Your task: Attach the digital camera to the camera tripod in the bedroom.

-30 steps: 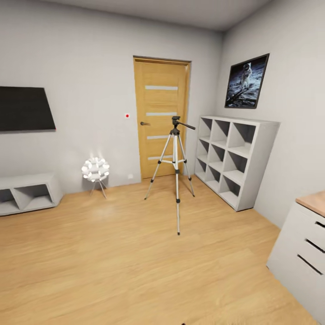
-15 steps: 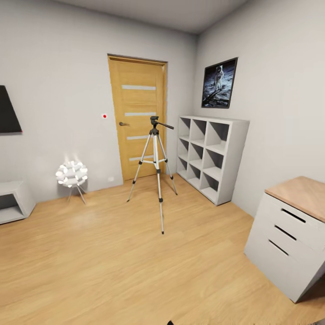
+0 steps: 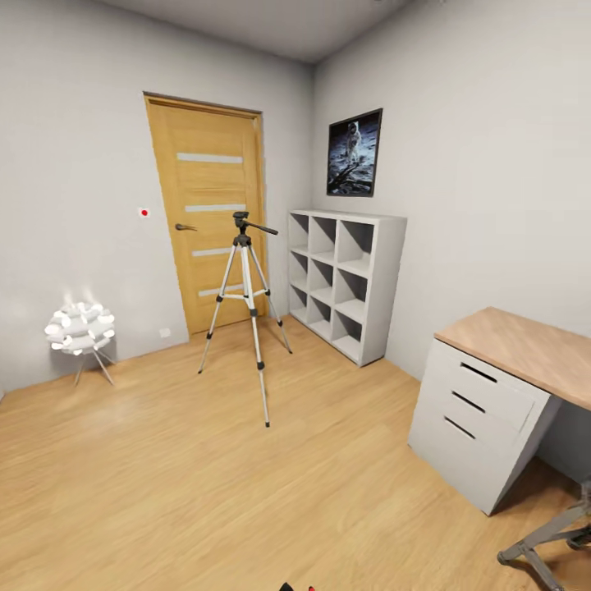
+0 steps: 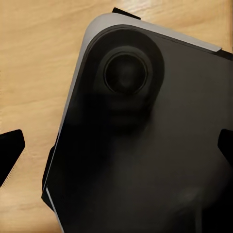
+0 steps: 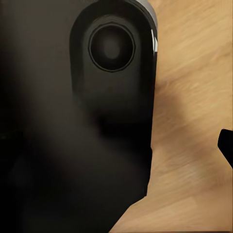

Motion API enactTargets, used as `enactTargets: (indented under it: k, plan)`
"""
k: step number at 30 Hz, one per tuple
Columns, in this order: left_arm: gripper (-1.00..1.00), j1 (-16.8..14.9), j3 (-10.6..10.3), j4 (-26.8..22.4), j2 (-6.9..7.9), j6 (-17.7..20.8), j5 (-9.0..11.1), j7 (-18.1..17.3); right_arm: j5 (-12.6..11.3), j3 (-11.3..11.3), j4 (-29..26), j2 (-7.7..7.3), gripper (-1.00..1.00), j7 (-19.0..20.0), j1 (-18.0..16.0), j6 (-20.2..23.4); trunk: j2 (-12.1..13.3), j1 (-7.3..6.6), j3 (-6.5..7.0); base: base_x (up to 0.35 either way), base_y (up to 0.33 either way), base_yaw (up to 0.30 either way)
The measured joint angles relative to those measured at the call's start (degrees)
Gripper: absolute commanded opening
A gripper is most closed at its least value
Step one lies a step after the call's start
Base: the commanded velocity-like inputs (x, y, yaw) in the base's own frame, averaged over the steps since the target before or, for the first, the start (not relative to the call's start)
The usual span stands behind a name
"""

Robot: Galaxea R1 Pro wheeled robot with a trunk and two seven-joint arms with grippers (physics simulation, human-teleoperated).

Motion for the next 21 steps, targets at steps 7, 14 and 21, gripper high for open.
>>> enactTargets:
  k: [7, 14, 21]
  plan:
    - [1.0, 0.0, 0.0, 0.0, 0.01, 0.0, 0.0, 0.0, 0.07, 0.02, 0.0, 0.0, 1.0, 0.0, 0.0, 0.0, 0.0, 0.0, 0.0, 0.0, 0.0, -0.287]
    - [1.0, 0.0, 0.0, 0.0, -0.01, 0.0, 0.0, 0.0, 0.08, 0.07, 0.0, 0.0, 1.0, 0.0, 0.0, 0.0, 0.0, 0.0, 0.0, 0.0, 0.0, -0.287]
    - [1.0, 0.0, 0.0, 0.0, 0.01, 0.0, 0.0, 0.0, 0.08, 0.08, 0.0, 0.0, 1.0, 0.0, 0.0, 0.0, 0.0, 0.0, 0.0, 0.0, 0.0, -0.287]
